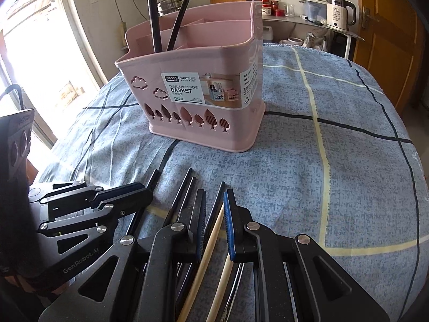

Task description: Organize utensils

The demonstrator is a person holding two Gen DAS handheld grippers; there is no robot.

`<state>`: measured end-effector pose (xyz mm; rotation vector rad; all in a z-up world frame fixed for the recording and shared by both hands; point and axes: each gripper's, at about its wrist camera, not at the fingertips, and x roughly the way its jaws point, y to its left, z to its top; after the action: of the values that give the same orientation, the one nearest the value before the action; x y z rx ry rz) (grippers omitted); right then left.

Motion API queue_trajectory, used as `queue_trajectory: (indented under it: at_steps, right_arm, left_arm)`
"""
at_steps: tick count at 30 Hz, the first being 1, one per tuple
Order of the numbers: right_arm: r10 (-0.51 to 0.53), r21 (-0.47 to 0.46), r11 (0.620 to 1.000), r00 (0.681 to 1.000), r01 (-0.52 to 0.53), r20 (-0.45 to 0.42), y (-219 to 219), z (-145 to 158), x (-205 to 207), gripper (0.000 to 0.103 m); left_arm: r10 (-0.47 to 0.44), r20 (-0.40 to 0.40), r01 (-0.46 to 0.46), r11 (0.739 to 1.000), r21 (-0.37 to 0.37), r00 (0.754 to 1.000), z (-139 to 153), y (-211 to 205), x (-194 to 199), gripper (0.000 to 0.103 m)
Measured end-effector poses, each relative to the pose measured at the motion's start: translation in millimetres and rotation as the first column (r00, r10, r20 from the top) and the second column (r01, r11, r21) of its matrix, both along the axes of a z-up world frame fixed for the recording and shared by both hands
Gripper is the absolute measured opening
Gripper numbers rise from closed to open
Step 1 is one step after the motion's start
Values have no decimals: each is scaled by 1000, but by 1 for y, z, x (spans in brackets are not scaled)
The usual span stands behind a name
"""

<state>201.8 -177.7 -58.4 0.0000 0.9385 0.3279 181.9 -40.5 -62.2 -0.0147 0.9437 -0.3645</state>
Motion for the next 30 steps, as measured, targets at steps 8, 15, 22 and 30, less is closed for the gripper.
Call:
queue_trajectory:
  at_steps: [8,15,22,30]
  right_arm:
    - [-4,-31,1000,999,3,-36,6,-10,12,14]
    - [11,-61,998,1000,-13,-29,16,-10,15,7]
    - [16,-3,1000,1000,-16,-23,15,-4,12,0]
    - [52,27,998,999,-52,1,12,13,9,0]
  left_arm:
    - [-7,-6,7,1000,10,1000,0,3,5,9]
    - [-25,-21,25,1000,12,999,1,1,17,9]
    - [-14,-16,13,1000,-9,1000,2,3,21,8]
    - [-24,21,24,1000,-19,1000,13,3,13,7]
